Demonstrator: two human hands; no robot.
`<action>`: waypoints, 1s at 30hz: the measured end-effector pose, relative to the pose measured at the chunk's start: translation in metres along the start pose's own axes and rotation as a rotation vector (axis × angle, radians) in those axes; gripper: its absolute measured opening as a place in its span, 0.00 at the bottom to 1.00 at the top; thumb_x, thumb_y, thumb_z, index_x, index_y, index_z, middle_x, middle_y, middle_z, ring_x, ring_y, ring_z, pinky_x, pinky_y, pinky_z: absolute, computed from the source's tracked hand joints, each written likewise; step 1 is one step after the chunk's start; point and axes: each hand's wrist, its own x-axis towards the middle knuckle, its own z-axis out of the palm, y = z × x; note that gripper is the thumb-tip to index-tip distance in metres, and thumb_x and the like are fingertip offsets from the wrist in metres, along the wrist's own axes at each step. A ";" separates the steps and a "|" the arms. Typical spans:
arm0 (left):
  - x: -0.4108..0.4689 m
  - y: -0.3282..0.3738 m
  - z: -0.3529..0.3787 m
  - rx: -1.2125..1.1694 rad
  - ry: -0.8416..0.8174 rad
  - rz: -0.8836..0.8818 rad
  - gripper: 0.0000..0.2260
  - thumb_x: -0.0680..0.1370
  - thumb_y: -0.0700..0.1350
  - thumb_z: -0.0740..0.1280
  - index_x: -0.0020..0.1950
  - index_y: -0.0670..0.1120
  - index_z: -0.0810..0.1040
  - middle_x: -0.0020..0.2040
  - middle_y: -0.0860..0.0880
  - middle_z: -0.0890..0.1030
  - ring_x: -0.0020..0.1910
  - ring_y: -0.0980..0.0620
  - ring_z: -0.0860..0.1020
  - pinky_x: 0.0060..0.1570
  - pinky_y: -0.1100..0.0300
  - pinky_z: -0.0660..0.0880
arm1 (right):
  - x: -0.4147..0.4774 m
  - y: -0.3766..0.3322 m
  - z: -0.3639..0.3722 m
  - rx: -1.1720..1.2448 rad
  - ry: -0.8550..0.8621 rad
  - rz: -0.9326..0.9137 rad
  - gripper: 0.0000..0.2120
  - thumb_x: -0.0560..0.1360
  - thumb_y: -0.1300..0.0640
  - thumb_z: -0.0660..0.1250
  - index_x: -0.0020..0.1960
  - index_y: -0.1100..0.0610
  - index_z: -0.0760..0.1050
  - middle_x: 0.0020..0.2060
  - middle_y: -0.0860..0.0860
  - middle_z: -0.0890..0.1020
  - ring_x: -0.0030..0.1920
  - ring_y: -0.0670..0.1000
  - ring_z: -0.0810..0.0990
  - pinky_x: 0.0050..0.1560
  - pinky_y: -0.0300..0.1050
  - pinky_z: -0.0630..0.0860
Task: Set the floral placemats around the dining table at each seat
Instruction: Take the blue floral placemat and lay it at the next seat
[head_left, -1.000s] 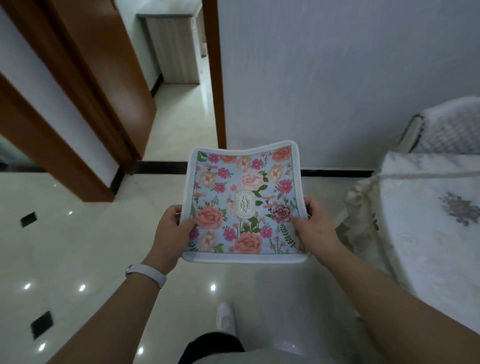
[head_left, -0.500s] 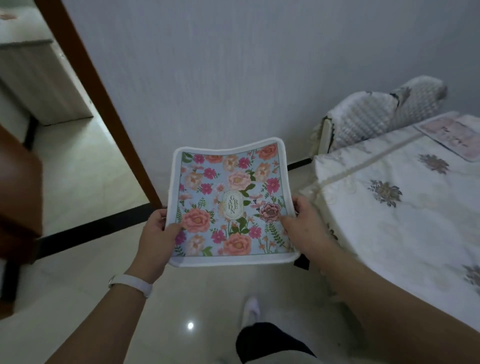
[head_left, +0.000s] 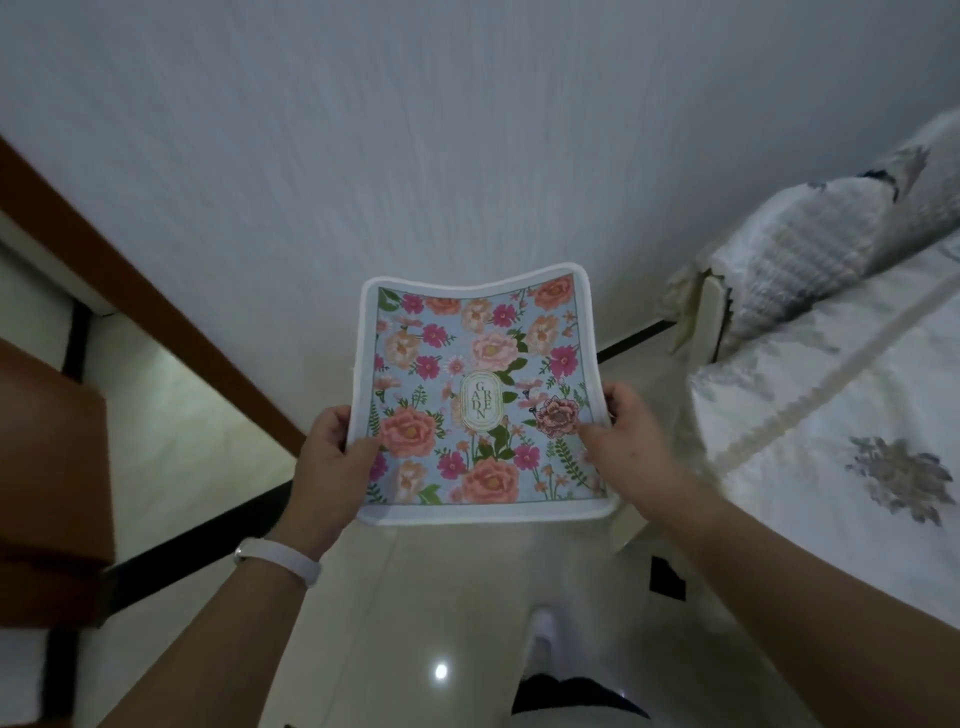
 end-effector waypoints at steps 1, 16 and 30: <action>0.016 0.008 0.007 -0.004 -0.013 0.015 0.07 0.77 0.38 0.68 0.53 0.46 0.75 0.48 0.46 0.83 0.44 0.47 0.83 0.38 0.55 0.81 | 0.013 -0.007 -0.005 0.001 0.010 -0.009 0.10 0.77 0.58 0.66 0.56 0.51 0.70 0.47 0.45 0.81 0.43 0.46 0.83 0.39 0.47 0.83; 0.206 0.082 0.136 -0.077 -0.343 0.085 0.08 0.78 0.35 0.65 0.55 0.46 0.74 0.50 0.46 0.83 0.45 0.46 0.83 0.43 0.49 0.81 | 0.156 -0.052 -0.074 -0.023 0.332 0.007 0.10 0.76 0.61 0.66 0.56 0.52 0.71 0.46 0.46 0.81 0.43 0.45 0.82 0.37 0.41 0.79; 0.400 0.182 0.270 -0.062 -0.824 0.227 0.08 0.79 0.38 0.64 0.50 0.51 0.72 0.46 0.48 0.80 0.36 0.54 0.80 0.35 0.59 0.79 | 0.300 -0.108 -0.089 -0.074 0.772 0.171 0.12 0.75 0.57 0.67 0.56 0.50 0.69 0.45 0.47 0.79 0.42 0.51 0.80 0.38 0.48 0.79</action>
